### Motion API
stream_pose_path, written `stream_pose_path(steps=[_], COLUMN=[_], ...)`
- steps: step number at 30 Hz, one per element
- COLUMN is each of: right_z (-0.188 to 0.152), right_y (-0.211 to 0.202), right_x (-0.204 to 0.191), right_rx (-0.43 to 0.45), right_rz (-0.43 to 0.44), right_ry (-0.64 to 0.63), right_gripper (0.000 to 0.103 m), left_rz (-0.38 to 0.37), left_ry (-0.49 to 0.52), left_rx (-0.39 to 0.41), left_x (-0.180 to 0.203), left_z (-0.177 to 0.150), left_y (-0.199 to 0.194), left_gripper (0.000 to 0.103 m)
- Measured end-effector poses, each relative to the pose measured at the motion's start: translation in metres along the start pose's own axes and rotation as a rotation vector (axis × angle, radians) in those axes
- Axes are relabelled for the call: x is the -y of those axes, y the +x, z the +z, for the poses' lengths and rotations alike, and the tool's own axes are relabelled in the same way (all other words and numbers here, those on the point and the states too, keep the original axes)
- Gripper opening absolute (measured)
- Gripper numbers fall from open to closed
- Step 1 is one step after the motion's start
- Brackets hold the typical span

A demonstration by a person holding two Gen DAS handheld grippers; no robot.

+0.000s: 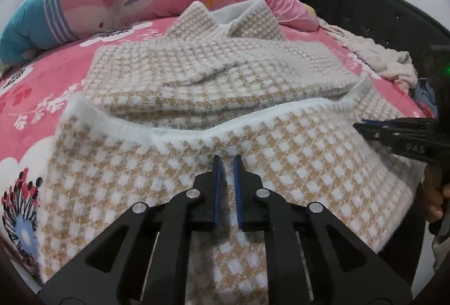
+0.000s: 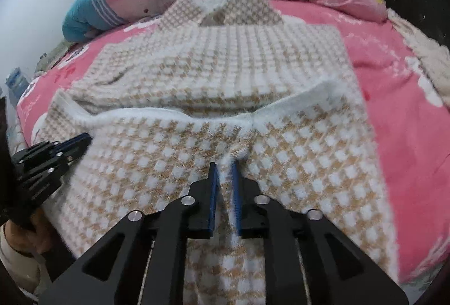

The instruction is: Fold large clothes

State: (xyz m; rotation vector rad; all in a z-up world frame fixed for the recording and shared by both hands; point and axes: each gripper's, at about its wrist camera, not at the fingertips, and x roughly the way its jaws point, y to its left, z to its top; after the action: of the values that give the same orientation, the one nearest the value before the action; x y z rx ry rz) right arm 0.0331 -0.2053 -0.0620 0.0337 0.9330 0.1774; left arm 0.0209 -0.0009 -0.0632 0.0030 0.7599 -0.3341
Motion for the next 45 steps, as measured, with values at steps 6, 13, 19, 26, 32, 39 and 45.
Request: stream_pose_path(steps=[6,13,19,26,32,39,45], right_z=[0.010,0.013,0.021,0.021,0.022,0.019,0.013], right_y=[-0.030,0.026,-0.015,0.003,-0.037,-0.030,0.015], right_x=[-0.020,-0.025,0.000,0.042,0.045,-0.013,-0.020], right_rx=[0.058,-0.043,0.039,-0.041,0.027,-0.001,-0.100], right_rz=[0.151,0.228,0.123,-0.053,0.010,0.194,0.177], right_ry=[-0.018,0.062,0.112,0.179,0.189,0.001,-0.027], right_gripper=[0.024,0.030,0.030,0.024,0.031,0.046,0.059], left_rz=[-0.131,-0.090,0.027,0.045,0.028,-0.203,-0.117], left_ry=[-0.125,-0.209,-0.276,-0.256,-0.249,-0.109,-0.052], left_rx=[-0.001,0.081,-0.007,0.004,0.039,0.011,-0.125], left_x=[-0.024,-0.058,-0.097,-0.094,-0.091,-0.027,0.005], left_z=[0.000,0.001,-0.002,-0.002,0.000,0.019,0.008], left_y=[-0.001,-0.034,-0.016,-0.014,-0.037,-0.035,0.009], left_gripper=[0.010,0.027,0.015,0.015,0.018,0.026,0.033])
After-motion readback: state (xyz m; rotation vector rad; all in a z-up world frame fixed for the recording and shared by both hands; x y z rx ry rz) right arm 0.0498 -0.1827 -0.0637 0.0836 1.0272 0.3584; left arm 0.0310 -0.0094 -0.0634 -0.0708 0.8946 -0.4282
